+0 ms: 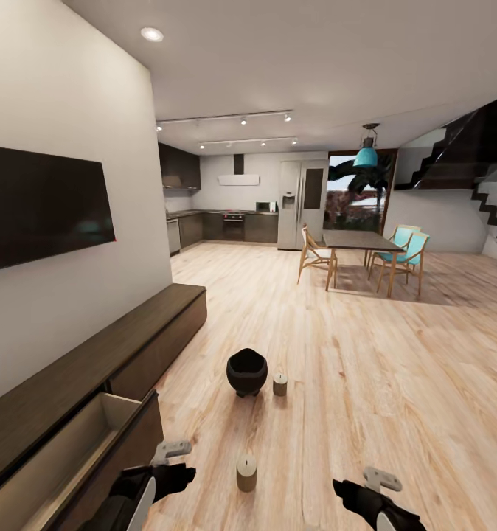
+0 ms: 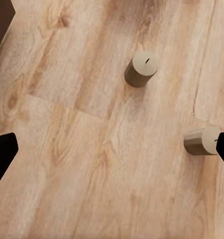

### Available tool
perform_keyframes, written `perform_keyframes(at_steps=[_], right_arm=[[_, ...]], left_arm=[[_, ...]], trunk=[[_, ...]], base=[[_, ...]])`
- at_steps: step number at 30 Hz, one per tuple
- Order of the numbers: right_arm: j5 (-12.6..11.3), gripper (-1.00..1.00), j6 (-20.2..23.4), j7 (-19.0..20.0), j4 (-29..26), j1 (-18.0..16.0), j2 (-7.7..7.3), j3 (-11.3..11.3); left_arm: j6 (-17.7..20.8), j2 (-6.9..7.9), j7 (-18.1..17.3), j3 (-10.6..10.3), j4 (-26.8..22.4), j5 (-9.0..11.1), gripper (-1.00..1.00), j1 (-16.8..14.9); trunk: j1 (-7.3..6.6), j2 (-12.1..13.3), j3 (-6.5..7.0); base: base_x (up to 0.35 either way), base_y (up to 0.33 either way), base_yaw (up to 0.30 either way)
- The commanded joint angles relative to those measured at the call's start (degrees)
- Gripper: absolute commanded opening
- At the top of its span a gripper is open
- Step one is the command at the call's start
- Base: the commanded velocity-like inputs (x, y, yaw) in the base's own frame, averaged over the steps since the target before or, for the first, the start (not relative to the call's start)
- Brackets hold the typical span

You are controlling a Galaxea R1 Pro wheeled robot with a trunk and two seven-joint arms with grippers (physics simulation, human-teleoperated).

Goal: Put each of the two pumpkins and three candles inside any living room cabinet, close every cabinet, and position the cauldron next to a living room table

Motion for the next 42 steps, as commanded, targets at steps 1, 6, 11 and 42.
perform_keyframes(at_steps=[1,6,11,42], right_arm=[[-0.6,1.00,-0.3,-0.5,-0.1,0.0,-0.09,0.4],[-0.6,1.00,-1.6,-0.1,-0.1,0.0,0.01,0.5],[-0.4,1.00,-1.8,0.0,-0.1,0.0,0.20,0.4],[-0.1,1.00,-1.9,-0.3,0.0,0.0,0.40,0.5]], left_arm=[[0.2,-0.04,-0.2,0.3,0.0,0.4,1.00,0.0],[-0.2,0.05,-0.4,0.3,0.8,0.4,1.00,-0.1],[-0.4,0.11,-0.8,0.2,0.7,0.4,1.00,0.0],[-0.5,0.16,-1.8,0.3,0.3,0.4,1.00,0.2]], trunk=[[0.00,0.0,-0.07],[0.00,0.0,-0.07],[0.00,0.0,-0.14],[0.00,0.0,-0.50]], base=[[0.000,0.000,0.000],[0.000,0.000,-0.008],[0.000,0.000,-0.149],[0.068,0.012,-0.096]])
